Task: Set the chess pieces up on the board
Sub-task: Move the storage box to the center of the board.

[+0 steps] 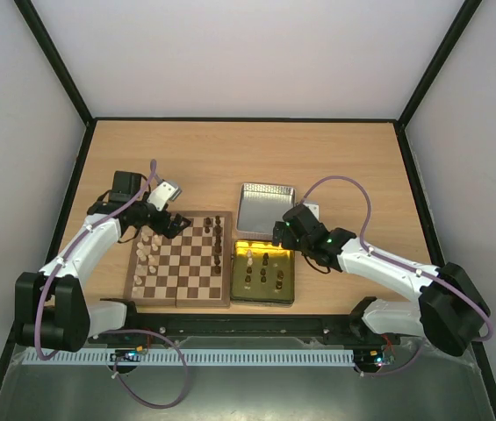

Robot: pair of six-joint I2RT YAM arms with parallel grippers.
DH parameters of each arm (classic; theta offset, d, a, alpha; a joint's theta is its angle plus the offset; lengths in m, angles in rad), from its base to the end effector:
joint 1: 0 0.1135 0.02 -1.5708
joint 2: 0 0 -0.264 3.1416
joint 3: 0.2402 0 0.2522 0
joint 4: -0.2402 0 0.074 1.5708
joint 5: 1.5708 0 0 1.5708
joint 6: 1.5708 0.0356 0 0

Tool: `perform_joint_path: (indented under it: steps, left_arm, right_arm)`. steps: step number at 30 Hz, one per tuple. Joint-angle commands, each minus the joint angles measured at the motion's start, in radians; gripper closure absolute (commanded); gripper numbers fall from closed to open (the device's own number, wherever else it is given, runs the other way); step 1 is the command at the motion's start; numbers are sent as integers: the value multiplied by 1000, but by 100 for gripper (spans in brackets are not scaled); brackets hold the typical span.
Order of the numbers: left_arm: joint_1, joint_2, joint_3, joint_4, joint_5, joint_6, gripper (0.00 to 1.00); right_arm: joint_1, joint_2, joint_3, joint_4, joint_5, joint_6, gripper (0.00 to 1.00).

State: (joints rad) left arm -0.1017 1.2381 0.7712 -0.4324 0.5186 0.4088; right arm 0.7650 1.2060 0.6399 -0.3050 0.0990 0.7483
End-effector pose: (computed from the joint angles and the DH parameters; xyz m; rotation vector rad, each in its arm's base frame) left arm 0.2417 -0.0424 0.2242 0.8079 2.2302 -0.4931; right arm 0.1721 0.1604 0.1957 0.0245 2.5150 0.5393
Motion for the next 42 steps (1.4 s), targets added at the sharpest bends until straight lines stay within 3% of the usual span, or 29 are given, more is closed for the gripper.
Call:
perform_joint_path:
  steps: [1,13,19,29,36,42]
  left_arm:
    - [-6,7,-8,-8,5,8,0]
    - [-12,6,-5,-10,1,8,0]
    - [-3,-23,29,-27,10,-5,0]
    - [169,-6,41,-18,62,-23,0]
    - [209,3,46,-16,80,-28,0]
    - [253,-14,70,-27,88,-37,0]
  right_arm:
    - [-1,6,2,9,9,10,0]
    - [-1,9,13,-16,3,1,0]
    - [42,-4,72,-93,67,0,5]
    - [69,-43,98,-51,-67,32,16]
    - [63,128,218,-56,-36,-19,26]
    - [-38,341,377,-21,-131,-46,44]
